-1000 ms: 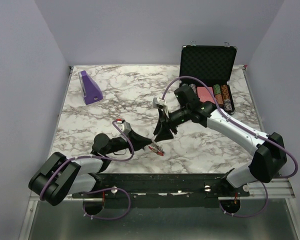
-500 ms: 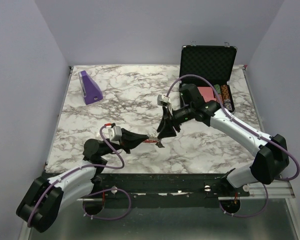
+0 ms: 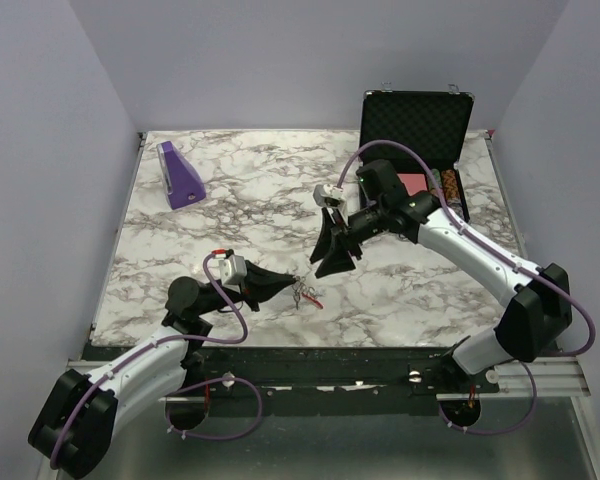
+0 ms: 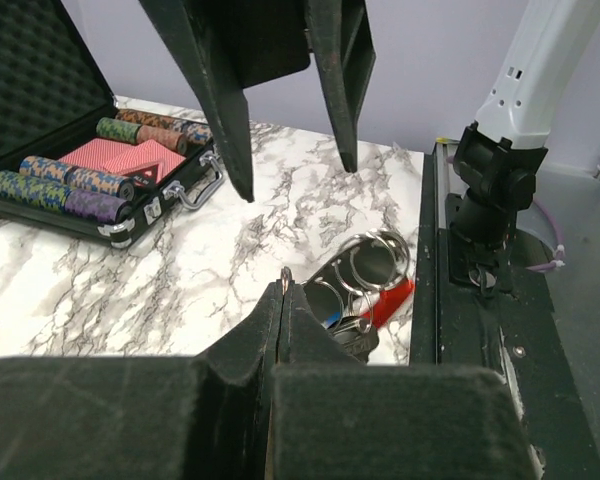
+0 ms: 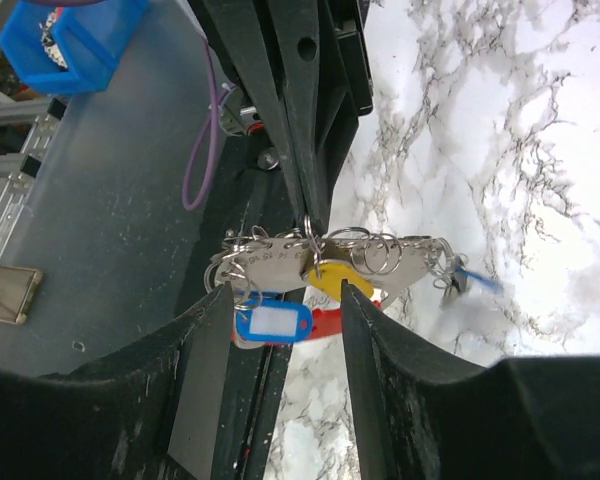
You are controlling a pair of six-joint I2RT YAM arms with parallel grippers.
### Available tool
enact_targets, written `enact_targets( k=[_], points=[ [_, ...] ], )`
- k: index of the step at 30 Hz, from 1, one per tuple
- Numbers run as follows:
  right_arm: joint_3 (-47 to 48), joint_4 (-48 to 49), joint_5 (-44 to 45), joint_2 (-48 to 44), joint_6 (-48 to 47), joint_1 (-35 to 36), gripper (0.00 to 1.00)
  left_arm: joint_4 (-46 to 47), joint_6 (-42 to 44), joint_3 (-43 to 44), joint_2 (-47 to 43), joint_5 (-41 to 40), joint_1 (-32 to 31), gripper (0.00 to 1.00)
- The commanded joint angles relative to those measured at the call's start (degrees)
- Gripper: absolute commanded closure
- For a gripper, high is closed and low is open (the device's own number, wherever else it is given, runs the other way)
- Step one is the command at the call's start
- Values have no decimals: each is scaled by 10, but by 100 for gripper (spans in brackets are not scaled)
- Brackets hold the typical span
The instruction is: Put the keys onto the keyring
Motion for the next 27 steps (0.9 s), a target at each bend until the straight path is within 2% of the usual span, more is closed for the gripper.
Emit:
enact_targets(
  k=[1,4,12,21,27],
  points=[
    [44,-84,-37,51,-76,-3,44,9,8,5,-1,20,1,100],
    [58,-139,-38,83,-126,6,45,9,7,7,0,24,1,100],
    [53,-130,-25,92,-120,29,46,14,7,9,0,29,1,100],
    [32,-42,8,79,-39,45,50,14,6,11,0,30,1,100],
    [31,-17,24,76,-15,44,52,18,3,11,3,30,1,100]
  ],
)
